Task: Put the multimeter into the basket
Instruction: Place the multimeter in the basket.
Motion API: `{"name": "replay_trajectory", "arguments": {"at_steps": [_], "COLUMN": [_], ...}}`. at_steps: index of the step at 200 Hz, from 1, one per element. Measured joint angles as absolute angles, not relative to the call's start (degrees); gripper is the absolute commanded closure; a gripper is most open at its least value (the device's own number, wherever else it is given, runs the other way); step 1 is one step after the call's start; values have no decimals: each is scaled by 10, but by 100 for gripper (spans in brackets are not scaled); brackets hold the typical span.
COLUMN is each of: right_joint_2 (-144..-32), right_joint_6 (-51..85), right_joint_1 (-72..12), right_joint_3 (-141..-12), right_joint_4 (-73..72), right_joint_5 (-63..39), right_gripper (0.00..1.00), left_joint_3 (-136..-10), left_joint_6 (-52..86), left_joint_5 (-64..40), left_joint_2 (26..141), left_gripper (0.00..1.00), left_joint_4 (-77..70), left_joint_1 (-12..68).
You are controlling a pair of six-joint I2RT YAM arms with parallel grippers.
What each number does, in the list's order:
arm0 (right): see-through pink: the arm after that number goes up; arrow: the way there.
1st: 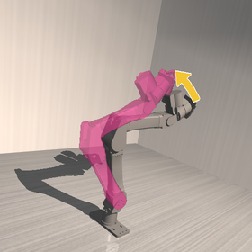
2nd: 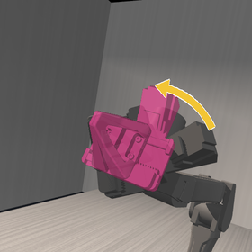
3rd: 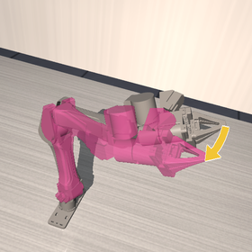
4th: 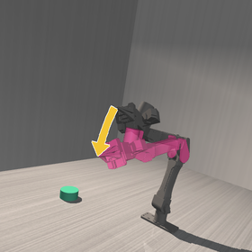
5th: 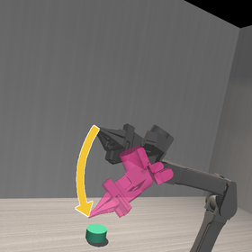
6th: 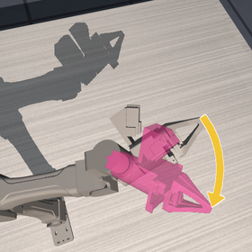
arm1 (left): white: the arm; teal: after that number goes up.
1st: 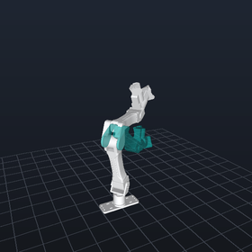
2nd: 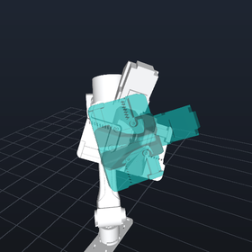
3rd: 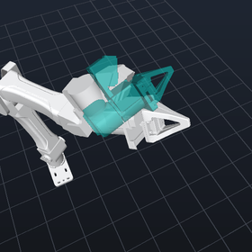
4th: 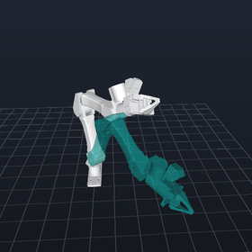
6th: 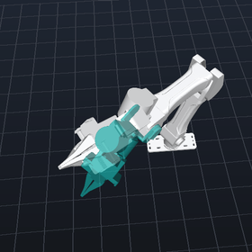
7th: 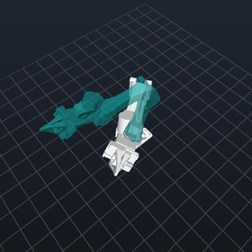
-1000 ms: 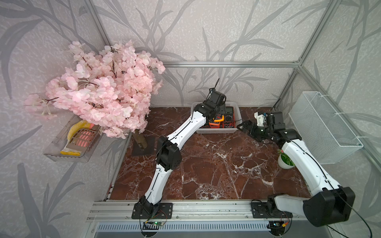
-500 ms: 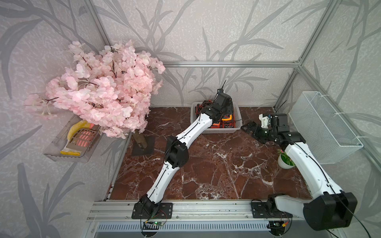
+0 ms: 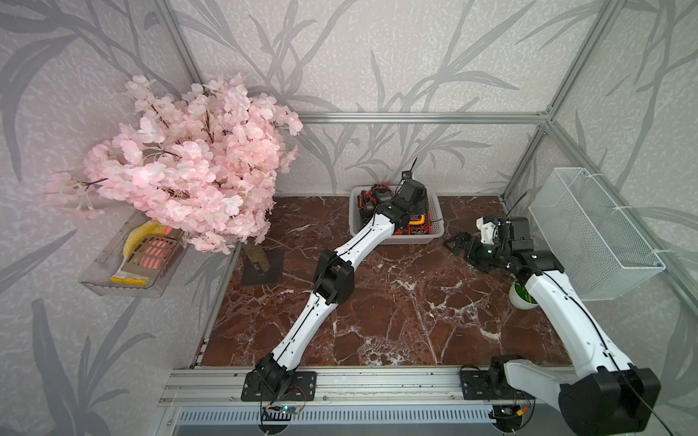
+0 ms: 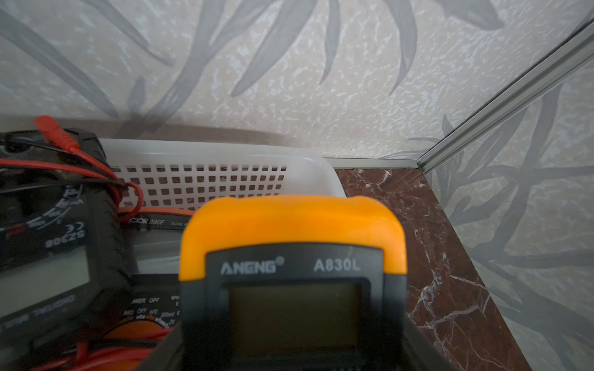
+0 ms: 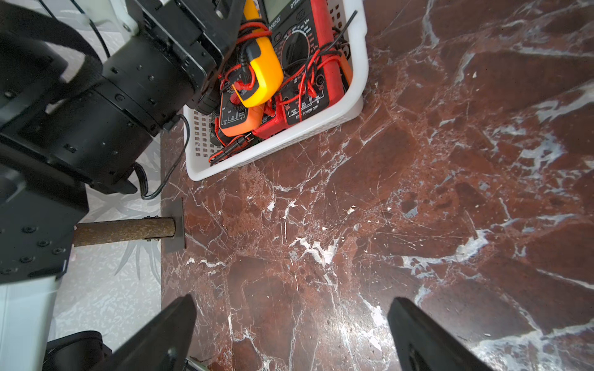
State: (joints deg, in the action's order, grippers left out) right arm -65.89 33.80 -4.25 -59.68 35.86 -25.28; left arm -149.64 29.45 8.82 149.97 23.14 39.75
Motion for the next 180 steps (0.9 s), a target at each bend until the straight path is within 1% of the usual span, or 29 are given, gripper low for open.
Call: {"name": "replay_trajectory", "arguments": {"at_steps": [42, 72, 83, 96, 106, 126, 153, 180], "right_joint_2": [-656, -656, -656, -656, -656, -655, -655, -655], "right_joint_6": [338, 338, 337, 336, 336, 334, 333, 333], "right_joint_1": [-38, -36, -35, -34, -33, -32, -30, -30], "right_joint_3": [-587, -586, -586, -586, -586, -586, -586, -586], "right_joint_4": [363, 363, 363, 363, 363, 363, 363, 364], "right_joint_5": [-253, -253, -253, -253, -253, -253, -253, -254], "right_gripper": [1, 1, 1, 1, 1, 1, 1, 1], "left_joint_3": [-1497, -1500, -1500, -1500, -1500, -1500, -1500, -1500], "left_joint_6": [283, 280, 279, 279, 278, 276, 276, 276], "left_joint_5": [96, 98, 99, 100, 101, 102, 102, 103], "left_joint_2": [1502, 1506, 1509, 1514, 1518, 1525, 1526, 1526], "left_gripper": [34, 31, 28, 28, 25, 23, 14, 11], "left_joint_4": [222, 218, 218, 218, 218, 218, 217, 213], "left_joint_1": [395, 395, 395, 395, 395, 395, 393, 392]}}
